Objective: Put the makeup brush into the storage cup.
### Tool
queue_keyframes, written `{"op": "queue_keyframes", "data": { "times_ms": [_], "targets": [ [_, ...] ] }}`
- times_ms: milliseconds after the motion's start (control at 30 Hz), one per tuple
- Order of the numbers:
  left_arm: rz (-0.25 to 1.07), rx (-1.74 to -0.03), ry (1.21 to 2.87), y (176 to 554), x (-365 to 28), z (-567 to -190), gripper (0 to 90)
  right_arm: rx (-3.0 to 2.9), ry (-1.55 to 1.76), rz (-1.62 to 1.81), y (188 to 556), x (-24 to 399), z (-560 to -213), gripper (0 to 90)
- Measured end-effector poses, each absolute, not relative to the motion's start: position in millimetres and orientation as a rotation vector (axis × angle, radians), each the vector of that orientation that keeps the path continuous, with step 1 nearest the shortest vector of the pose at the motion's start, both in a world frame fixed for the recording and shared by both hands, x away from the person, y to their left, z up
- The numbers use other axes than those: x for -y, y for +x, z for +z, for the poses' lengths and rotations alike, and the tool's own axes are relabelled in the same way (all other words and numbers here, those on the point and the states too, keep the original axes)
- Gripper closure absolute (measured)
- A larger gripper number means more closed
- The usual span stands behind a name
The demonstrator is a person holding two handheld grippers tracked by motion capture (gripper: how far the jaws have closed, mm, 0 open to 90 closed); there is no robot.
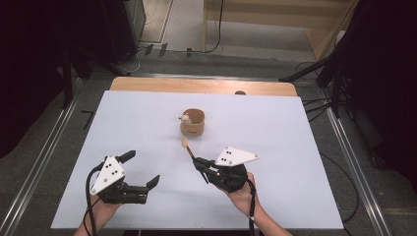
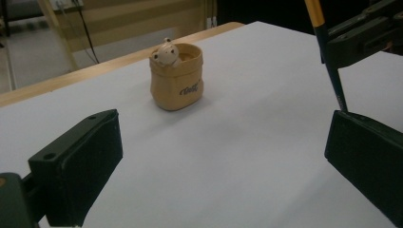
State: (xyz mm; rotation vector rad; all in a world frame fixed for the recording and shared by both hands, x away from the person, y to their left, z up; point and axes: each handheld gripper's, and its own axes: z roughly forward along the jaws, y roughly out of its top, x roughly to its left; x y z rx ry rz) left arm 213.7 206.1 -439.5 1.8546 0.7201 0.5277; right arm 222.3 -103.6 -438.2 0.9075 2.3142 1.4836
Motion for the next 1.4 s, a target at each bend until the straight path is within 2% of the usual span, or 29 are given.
{"op": "queue_keyframes", "data": {
  "times_ms": [633,700,800,833,933,1000,1133,1400],
  "targets": [
    [0.459,-0.681,1.868,222,-169,-432,1.1,-2.312,0.895,1.491,224,98,-439,84.6],
    [0.456,-0.681,1.862,223,-167,-432,8.3,-2.311,0.893,1.494,224,97,-440,84.6],
    [0.449,-0.678,1.861,224,-166,-431,10.5,-2.312,0.892,1.498,224,96,-440,84.6],
    [0.442,-0.676,1.855,225,-164,-430,14.1,-2.318,0.892,1.499,224,95,-441,84.5],
    [0.431,-0.678,1.85,225,-161,-430,15.1,-2.32,0.885,1.499,223,94,-441,84.5],
    [0.426,-0.668,1.854,225,-159,-430,19.7,-2.324,0.883,1.501,223,93,-442,84.6],
    [0.418,-0.662,1.834,226,-157,-429,34.7,-2.332,0.879,1.499,223,91,-443,84.5],
    [0.362,-0.657,1.808,229,-151,-429,53.2,-2.34,0.857,1.502,221,85,-445,84.6]
  ]
}}
